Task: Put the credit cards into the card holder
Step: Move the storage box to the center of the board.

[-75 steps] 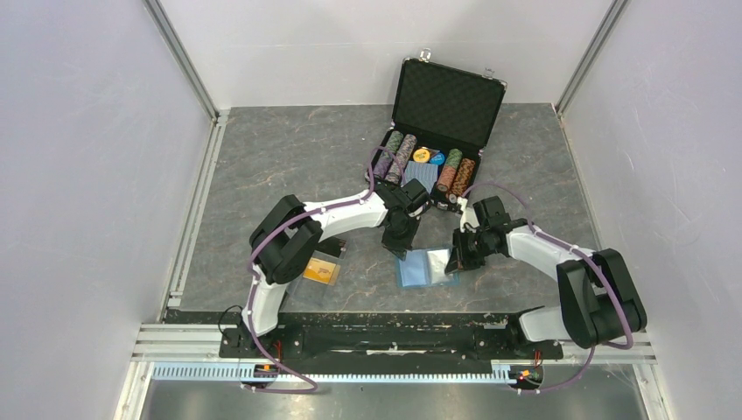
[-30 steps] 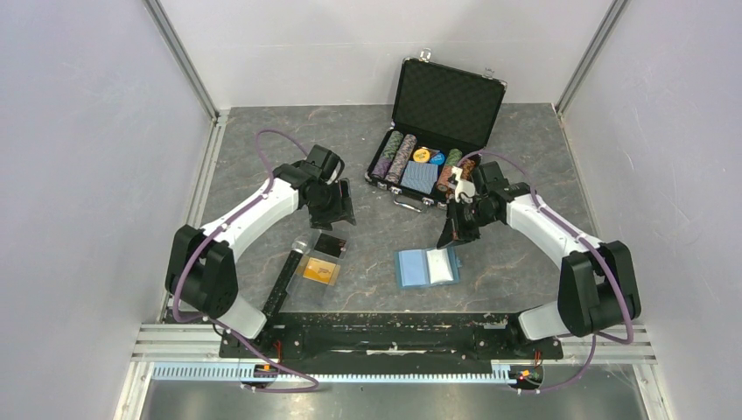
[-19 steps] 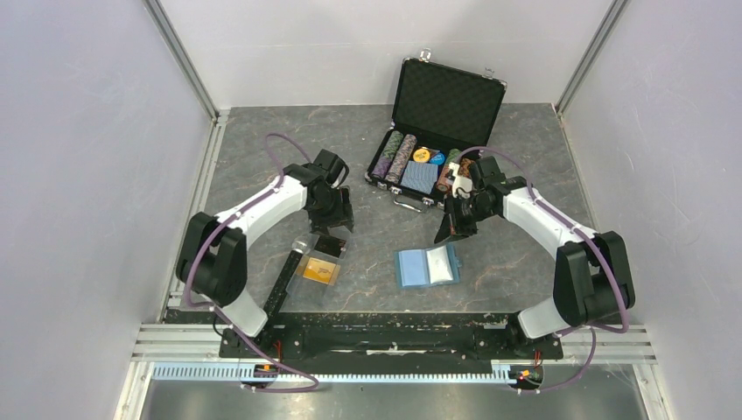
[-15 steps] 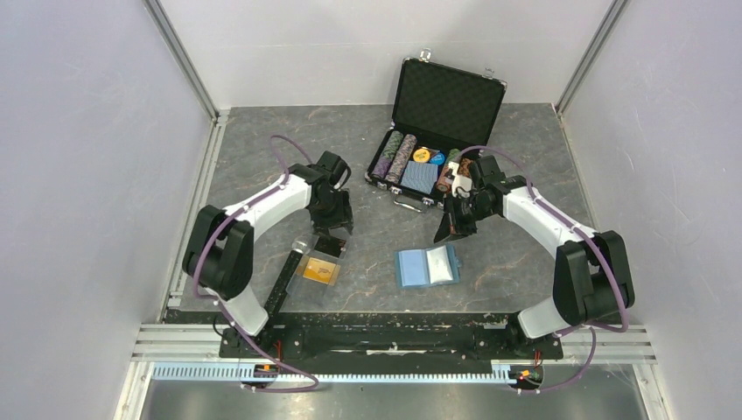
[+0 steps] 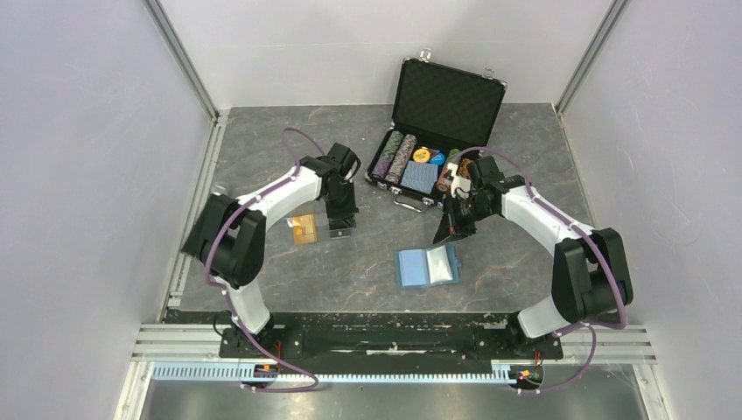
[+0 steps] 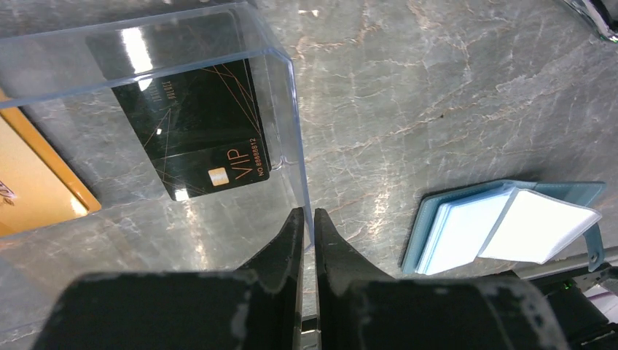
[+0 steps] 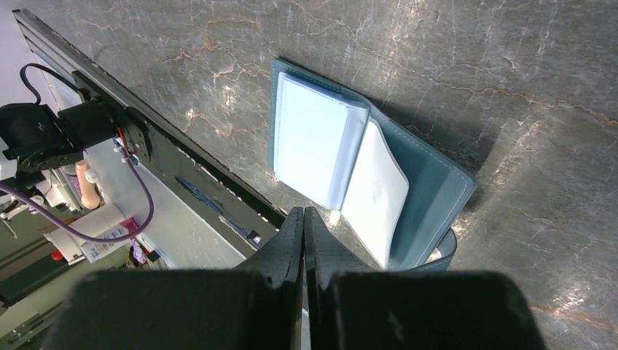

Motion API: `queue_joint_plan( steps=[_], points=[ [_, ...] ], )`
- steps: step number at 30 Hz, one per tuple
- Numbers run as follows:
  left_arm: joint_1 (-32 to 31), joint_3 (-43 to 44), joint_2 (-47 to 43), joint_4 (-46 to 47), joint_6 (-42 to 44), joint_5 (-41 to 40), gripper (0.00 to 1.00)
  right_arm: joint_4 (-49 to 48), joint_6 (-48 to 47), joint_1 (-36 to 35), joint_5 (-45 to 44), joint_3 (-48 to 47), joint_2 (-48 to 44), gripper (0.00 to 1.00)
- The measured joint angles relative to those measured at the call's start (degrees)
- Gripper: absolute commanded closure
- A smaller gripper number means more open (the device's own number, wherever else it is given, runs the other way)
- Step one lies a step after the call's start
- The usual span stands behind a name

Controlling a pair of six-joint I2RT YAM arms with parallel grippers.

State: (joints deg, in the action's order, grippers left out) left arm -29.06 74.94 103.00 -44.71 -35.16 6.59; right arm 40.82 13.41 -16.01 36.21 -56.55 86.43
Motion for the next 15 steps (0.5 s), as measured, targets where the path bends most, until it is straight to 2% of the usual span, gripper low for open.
queue_joint_plan(
  steps=[10, 12, 15],
  points=[
    [-4.81, 0.68, 0.81, 0.96, -0.09, 1.4, 0.9, -1.05, 0.07, 0.0, 0.13, 0.0, 1.9, 1.0],
    [-6.12, 0.7, 0.87, 1.33, -0.15, 1.62, 0.82, -1.81, 0.2, 0.0, 0.48, 0.0, 2.32, 1.0],
    [-8.04, 0.7, 0.96, 1.66, -0.2, 2.29, 0.59, -3.37, 0.68, 0.0, 1.22, 0.0, 2.99, 0.97]
  ],
)
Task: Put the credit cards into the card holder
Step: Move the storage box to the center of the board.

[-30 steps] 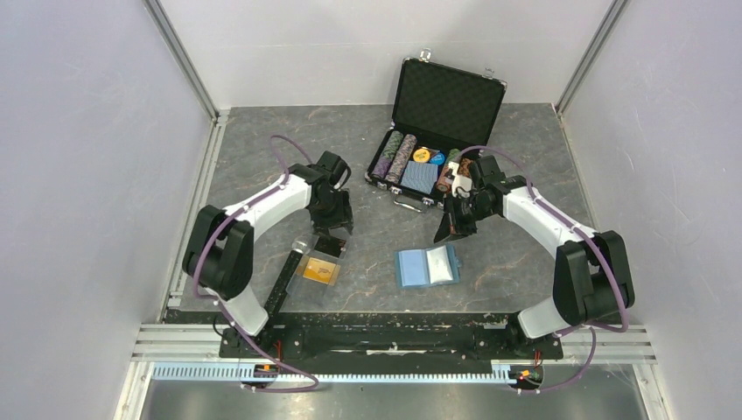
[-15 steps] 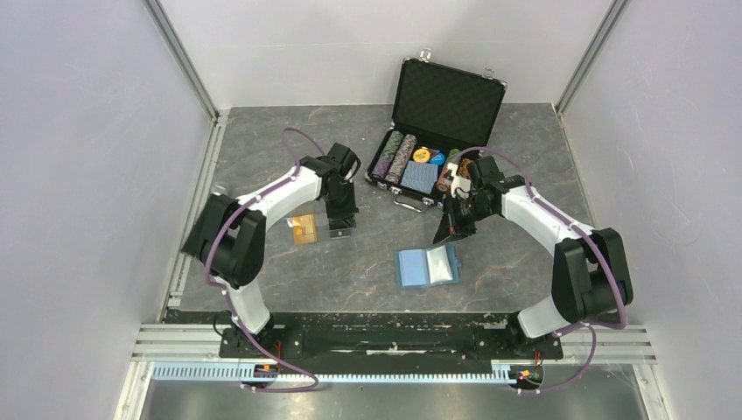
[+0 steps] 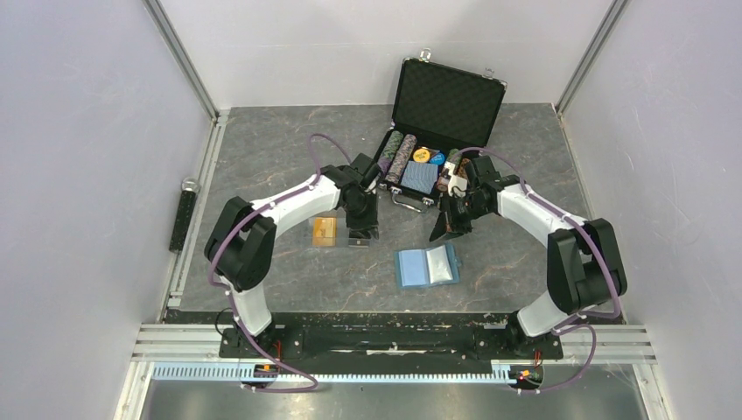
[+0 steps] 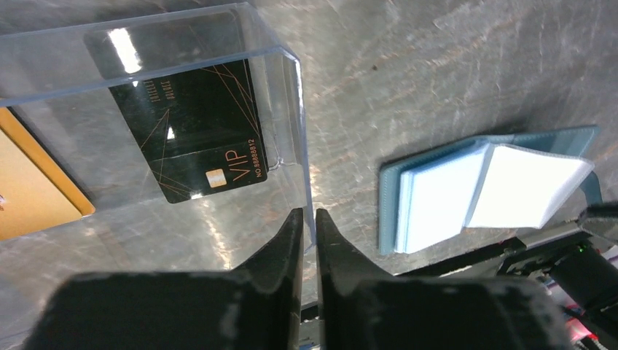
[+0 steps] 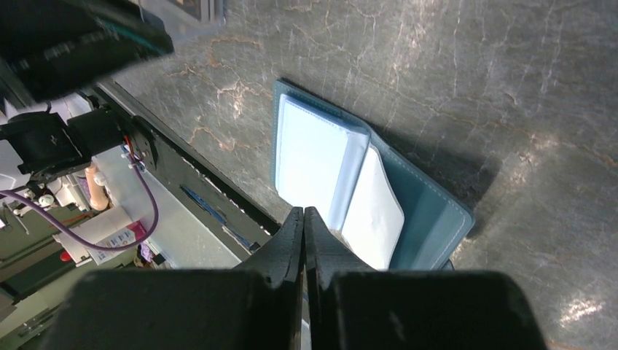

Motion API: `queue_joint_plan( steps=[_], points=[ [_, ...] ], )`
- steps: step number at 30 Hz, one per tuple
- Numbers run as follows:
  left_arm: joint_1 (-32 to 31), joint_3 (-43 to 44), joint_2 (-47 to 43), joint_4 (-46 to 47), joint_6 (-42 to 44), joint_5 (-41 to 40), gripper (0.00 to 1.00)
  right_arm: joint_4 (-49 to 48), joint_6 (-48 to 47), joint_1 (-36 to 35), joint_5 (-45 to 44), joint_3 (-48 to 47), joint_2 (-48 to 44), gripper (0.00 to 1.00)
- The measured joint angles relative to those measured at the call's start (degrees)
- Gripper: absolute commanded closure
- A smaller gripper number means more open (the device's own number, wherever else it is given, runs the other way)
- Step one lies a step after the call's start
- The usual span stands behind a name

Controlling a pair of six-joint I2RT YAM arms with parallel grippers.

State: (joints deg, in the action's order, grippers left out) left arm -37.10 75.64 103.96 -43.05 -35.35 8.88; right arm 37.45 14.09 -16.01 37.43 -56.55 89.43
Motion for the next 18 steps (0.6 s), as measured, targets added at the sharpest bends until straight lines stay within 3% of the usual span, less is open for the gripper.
queue_joint_plan(
  steps=[2, 5, 18],
  points=[
    [-1.03, 0.0, 0.04, 0.11, -0.57, 0.76, 0.49, -1.05, 0.35, 0.0, 0.39, 0.0, 0.63, 0.95],
    [-1.55, 0.02, 0.02, 0.31, -0.81, 1.53, 0.44, -2.32, 0.9, -0.28, 0.72, -0.02, 1.73, 0.83],
    [7.61, -6.36, -10.49, 7.06, -0.85, 7.78, 0.47, -7.43, 4.92, -6.45, 2.1, -9.44, 9.2, 0.42]
  ],
)
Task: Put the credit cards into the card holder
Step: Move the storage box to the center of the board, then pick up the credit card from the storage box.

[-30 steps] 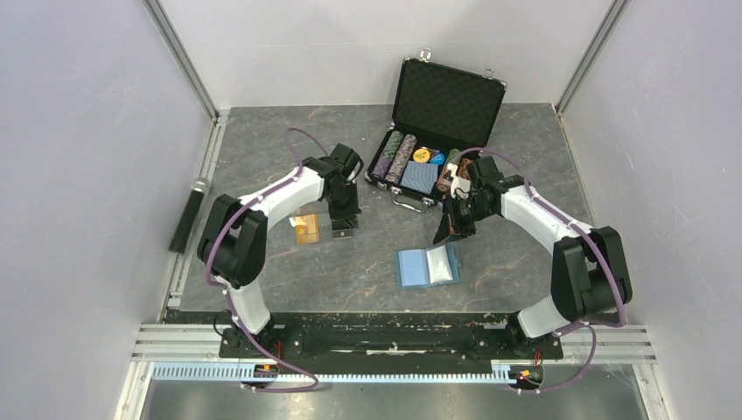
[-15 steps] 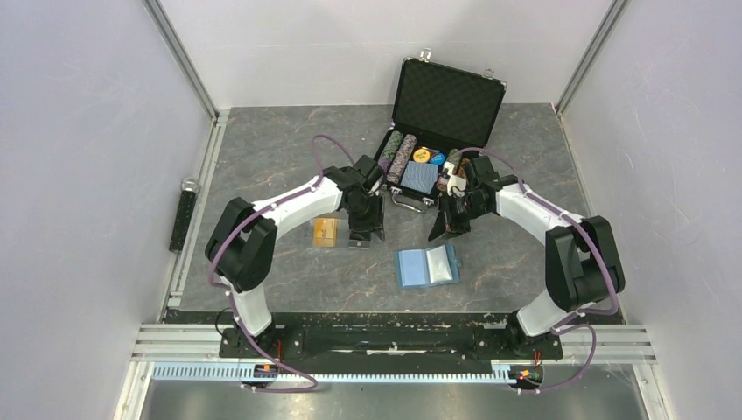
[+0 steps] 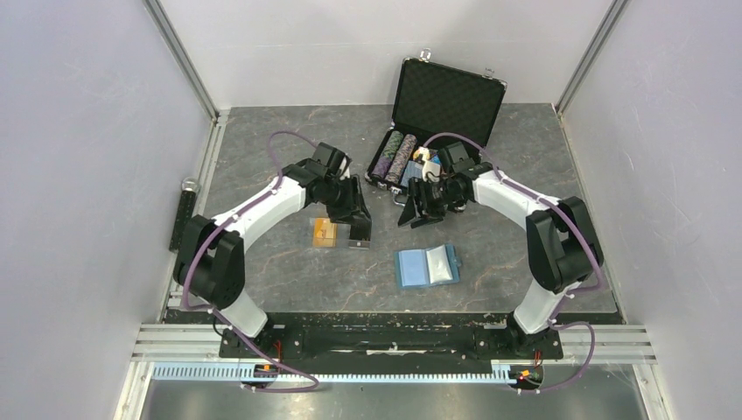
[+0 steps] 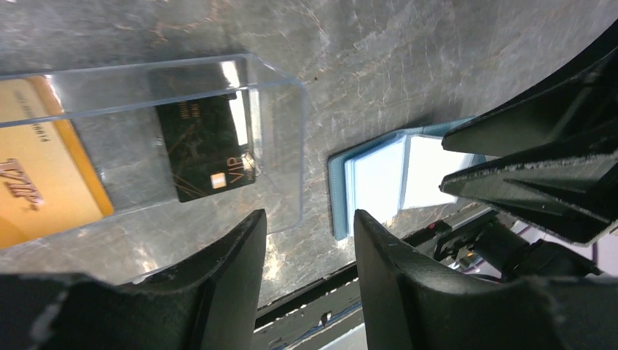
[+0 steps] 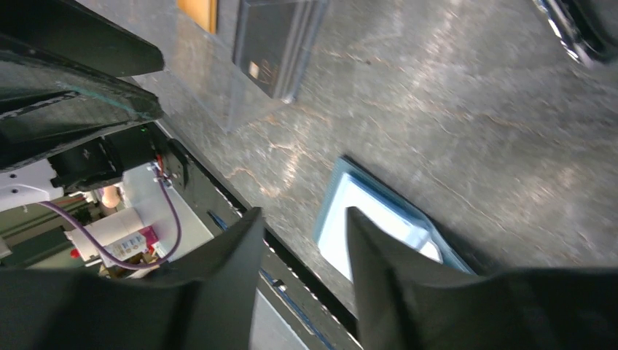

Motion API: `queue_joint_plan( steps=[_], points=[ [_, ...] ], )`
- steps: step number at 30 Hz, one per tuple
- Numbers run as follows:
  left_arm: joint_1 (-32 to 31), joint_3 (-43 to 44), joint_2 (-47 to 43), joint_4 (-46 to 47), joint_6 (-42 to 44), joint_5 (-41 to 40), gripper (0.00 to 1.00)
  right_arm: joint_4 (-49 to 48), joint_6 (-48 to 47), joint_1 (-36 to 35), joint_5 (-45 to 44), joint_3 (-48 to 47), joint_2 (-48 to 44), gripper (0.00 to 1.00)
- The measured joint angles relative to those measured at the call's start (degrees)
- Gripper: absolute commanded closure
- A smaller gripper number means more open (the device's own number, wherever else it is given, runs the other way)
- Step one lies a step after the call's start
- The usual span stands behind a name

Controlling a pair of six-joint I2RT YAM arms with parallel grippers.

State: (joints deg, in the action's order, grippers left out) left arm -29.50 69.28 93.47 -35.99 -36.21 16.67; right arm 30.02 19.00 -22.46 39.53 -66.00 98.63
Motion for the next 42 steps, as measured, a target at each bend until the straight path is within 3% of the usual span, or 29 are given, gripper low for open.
queue_joint_plan(
  steps=[3, 7, 15, 26, 32, 36, 42],
  points=[
    [2.08, -2.4, -0.5, 0.24, 0.02, 0.02, 0.47, -1.16, 1.18, -1.57, 0.94, -2.32, 2.43, 0.35],
    [2.78, -3.58, -0.13, -0.81, 0.24, -0.09, 0.48, -2.51, 2.08, -3.54, 1.4, -4.61, 5.84, 0.34],
    [2.78, -2.97, 5.46, -1.01, 1.18, -1.25, 0.52, -3.26, 3.13, -6.08, 1.81, -8.72, 12.63, 0.43],
    [2.78, -0.66, 12.35, -1.92, 4.07, -4.85, 0.59, -3.5, 4.63, -7.72, 2.36, -14.84, 18.29, 0.71],
    [2.71, 1.16, 14.14, -3.19, 4.85, -4.59, 0.68, -3.54, 5.18, -8.09, 3.78, -15.5, 18.6, 0.92],
    [2.27, 2.14, 14.71, -3.76, 5.62, -4.13, 0.73, -3.54, 5.38, -8.11, 4.42, -15.63, 18.6, 0.97],
    [0.83, 3.23, 15.32, -4.42, 6.62, -4.39, 0.72, -3.5, 5.84, -8.07, 4.61, -15.63, 18.6, 0.99]
  ],
)
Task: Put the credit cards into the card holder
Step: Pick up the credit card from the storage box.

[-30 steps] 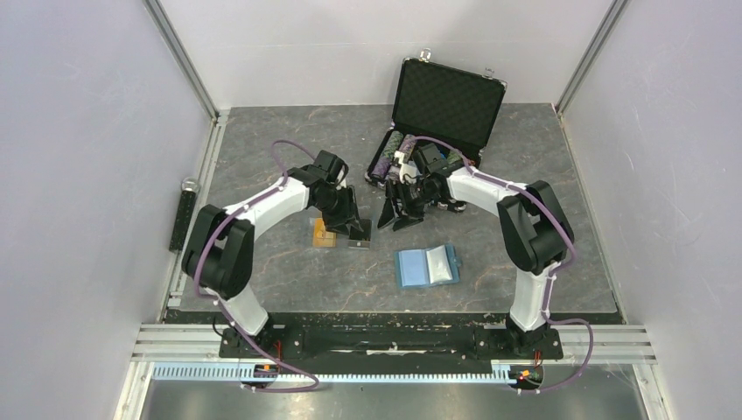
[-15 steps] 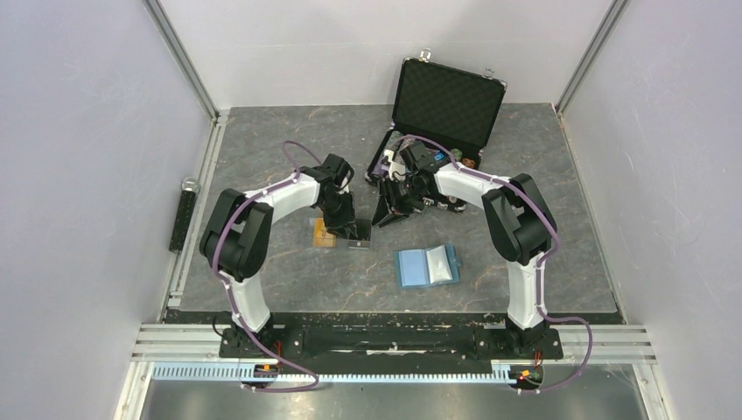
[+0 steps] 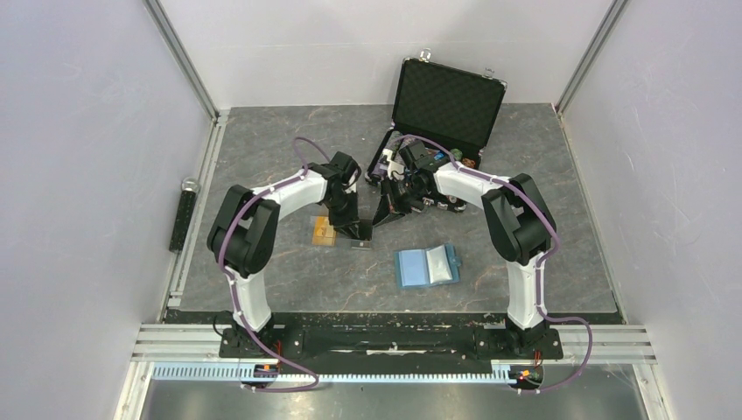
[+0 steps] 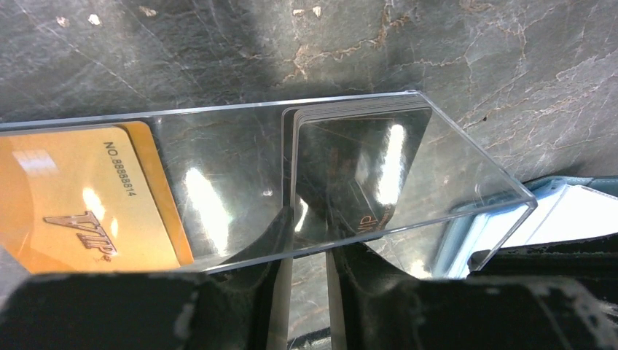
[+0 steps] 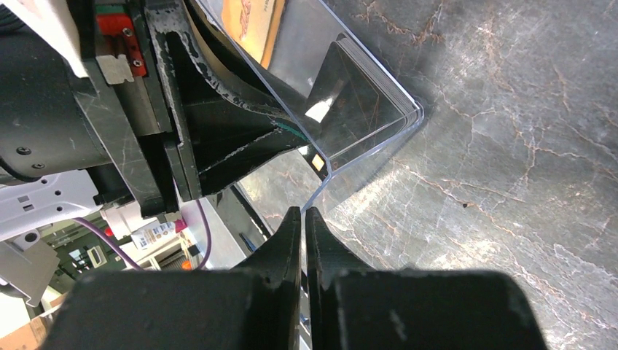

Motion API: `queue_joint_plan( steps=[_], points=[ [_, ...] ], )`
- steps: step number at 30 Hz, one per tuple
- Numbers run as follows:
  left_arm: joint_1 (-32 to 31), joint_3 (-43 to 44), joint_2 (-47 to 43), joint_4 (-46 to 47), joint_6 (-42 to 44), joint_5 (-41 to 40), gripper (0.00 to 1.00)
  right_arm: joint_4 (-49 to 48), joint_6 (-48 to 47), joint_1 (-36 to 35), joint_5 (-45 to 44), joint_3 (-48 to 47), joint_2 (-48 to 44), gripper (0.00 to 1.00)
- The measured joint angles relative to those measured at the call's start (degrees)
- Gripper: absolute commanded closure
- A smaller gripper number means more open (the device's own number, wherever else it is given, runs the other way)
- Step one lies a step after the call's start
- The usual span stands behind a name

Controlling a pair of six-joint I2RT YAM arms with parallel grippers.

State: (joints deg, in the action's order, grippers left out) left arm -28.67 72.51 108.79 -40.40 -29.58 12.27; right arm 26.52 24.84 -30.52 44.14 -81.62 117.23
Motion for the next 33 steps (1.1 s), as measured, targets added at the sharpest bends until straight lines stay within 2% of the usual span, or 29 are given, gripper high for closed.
queue_joint_plan(
  steps=[4, 7, 9, 13, 16, 28, 33],
  points=[
    [-0.33, 1.07, 0.59, -1.22, 0.17, -0.66, 0.63, 0.02, 0.22, 0.0, 0.0, 0.0, 0.0, 0.99],
    [-1.18, 2.23, 1.2, -2.01, 0.87, -2.03, 0.62, 0.02, 0.26, 0.0, 0.0, 0.0, 0.0, 0.99],
    [-1.7, 2.69, 1.27, -2.56, 1.79, -3.13, 0.65, 0.02, 0.26, 0.0, 0.0, 0.0, 0.0, 0.99],
    [-2.05, 3.23, 1.27, -3.87, 2.54, -4.5, 0.8, -0.2, 0.31, -0.07, 0.02, 0.0, 0.0, 1.0],
    [-2.05, 3.69, 1.27, -4.81, 3.1, -5.01, 0.85, -0.2, 0.39, -0.07, 0.02, 0.0, 0.0, 1.0],
    [-2.34, 5.35, 1.29, -7.06, 3.67, -6.21, 0.95, -0.2, 0.61, -0.07, 0.02, 0.0, 0.0, 0.99],
    [-2.34, 5.75, 1.29, -7.56, 3.67, -6.16, 0.92, -0.2, 0.63, -0.07, 0.02, 0.0, 0.0, 0.99]
  ],
)
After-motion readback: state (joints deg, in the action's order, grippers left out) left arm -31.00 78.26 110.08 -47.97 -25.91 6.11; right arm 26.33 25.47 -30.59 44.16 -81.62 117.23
